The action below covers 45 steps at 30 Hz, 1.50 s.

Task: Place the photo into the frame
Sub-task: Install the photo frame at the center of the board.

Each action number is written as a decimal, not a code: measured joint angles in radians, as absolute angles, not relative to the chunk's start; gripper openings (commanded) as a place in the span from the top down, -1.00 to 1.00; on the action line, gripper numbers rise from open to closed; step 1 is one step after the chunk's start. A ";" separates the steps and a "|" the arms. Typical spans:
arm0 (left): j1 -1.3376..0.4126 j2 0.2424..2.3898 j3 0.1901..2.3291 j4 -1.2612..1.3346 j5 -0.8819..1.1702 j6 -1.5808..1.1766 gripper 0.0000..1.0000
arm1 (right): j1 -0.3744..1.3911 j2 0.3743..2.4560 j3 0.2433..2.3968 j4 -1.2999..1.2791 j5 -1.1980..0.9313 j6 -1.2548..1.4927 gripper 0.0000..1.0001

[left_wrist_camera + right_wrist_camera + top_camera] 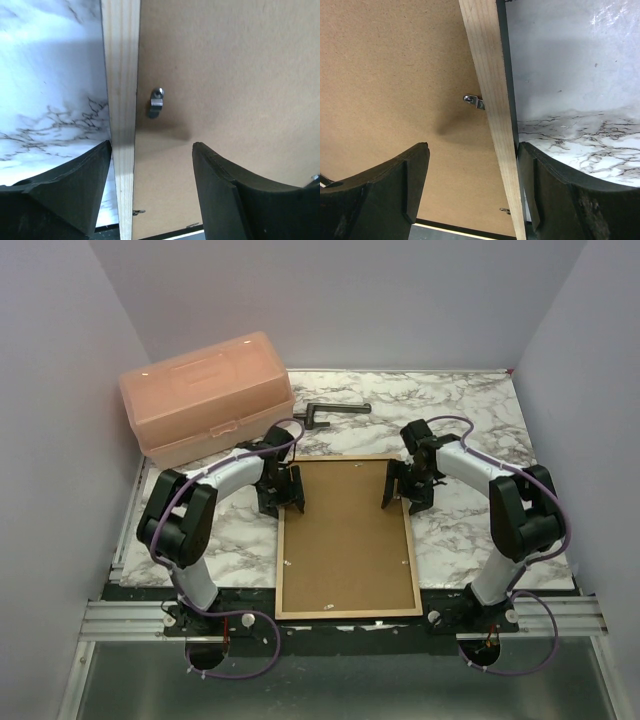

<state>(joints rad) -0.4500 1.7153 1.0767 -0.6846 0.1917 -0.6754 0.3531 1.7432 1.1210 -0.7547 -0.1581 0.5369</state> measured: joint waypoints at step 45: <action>-0.407 1.824 1.222 -0.724 0.070 -0.580 0.38 | 0.353 1.781 1.121 -0.752 -0.165 0.523 -0.59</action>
<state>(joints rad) -0.4068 1.8236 1.2217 -0.7238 0.0700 -0.5800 0.3531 1.7813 1.1213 -0.7521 -0.1650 0.5232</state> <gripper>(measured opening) 0.073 0.786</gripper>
